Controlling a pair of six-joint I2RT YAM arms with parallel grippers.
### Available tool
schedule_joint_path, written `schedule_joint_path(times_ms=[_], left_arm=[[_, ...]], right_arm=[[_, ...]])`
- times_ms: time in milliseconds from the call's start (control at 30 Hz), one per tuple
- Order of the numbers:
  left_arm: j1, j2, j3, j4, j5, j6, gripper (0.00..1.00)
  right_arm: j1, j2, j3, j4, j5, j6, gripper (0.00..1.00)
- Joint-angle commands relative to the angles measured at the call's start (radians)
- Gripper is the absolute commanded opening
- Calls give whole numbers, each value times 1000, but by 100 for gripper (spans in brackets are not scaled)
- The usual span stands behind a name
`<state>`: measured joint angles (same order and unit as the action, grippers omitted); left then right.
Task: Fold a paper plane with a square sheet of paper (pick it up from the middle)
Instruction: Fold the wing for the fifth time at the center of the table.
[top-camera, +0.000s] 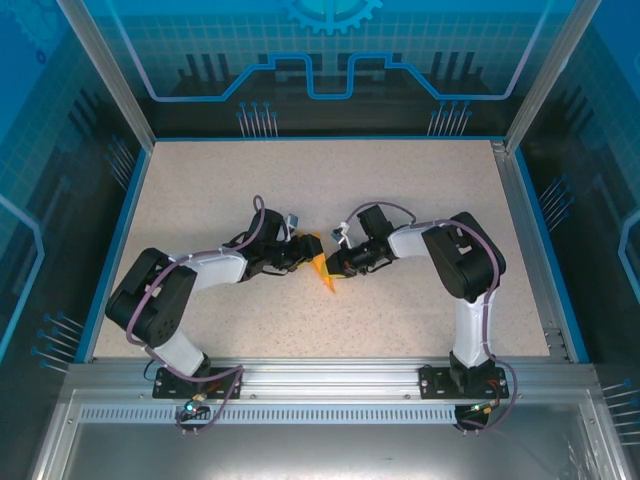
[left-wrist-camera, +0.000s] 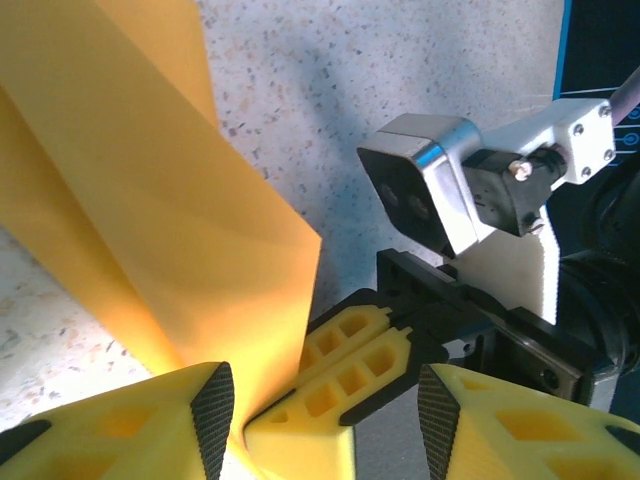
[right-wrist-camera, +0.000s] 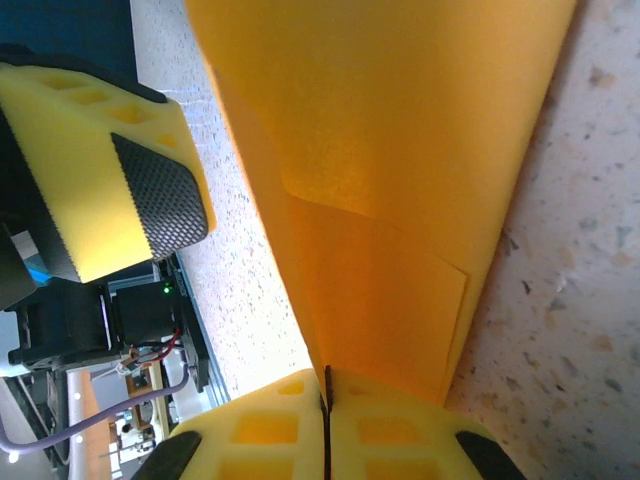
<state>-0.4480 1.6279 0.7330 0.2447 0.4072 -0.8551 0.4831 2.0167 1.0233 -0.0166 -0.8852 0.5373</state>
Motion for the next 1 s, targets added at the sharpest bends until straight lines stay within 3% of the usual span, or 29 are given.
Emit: schedule_joint_path(times_ms=[0, 700, 967], left_arm=[[0, -30, -14, 17, -19, 24, 55], [0, 50, 3, 107, 17, 27, 55], [-6, 41, -9, 169, 42, 19, 56]], right_arm=[[-11, 35, 39, -47, -60, -19, 7], [-37, 130, 94, -112, -136, 3, 8], [-30, 147, 137, -217, -112, -51, 9]])
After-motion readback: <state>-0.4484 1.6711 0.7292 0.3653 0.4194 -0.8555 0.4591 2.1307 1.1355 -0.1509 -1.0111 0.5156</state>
